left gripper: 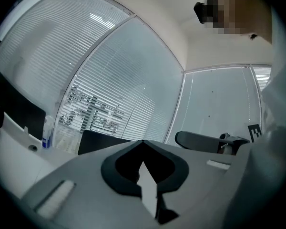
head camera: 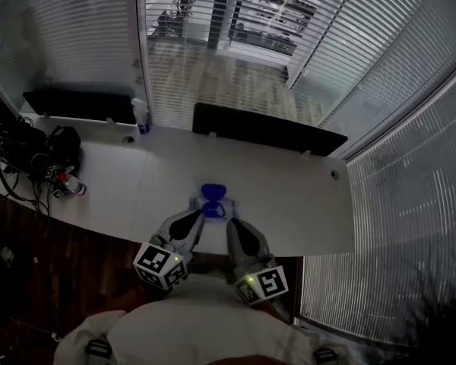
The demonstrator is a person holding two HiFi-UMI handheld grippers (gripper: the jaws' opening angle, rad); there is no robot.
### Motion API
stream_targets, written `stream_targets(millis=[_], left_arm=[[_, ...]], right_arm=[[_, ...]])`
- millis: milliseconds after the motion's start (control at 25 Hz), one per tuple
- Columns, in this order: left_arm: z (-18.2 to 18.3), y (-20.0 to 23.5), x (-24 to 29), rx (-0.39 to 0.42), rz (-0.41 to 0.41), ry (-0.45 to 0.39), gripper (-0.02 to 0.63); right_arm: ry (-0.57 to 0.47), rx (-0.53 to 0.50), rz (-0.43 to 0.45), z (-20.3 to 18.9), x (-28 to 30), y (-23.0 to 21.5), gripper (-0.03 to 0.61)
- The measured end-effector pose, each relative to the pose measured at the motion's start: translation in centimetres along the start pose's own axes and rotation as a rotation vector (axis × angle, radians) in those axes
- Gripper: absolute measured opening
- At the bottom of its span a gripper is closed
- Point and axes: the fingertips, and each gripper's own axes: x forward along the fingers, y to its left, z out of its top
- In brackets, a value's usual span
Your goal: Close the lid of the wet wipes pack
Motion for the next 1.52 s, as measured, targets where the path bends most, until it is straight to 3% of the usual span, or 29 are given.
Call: stream_targets(millis=[640,1040,1520], left_arm=[[-0.6,-2.6,6.3,0.001,0.018,0.007,0.002],[-1.6,-1.1,7.0,0.047,0.047,0.062,0.002],[-6.0,3.4,6.7,0.021,0.099,0.167,0.002]], right_arm=[[0.0,-0.012,0.001,2.5,-0.5,-7.2,0.0],[0.039,-0.002,0.039,1.0,1.1,-7.0,0.0],[0.131,-0.025,0.068,-3.6,3.5,-6.0,0.0]])
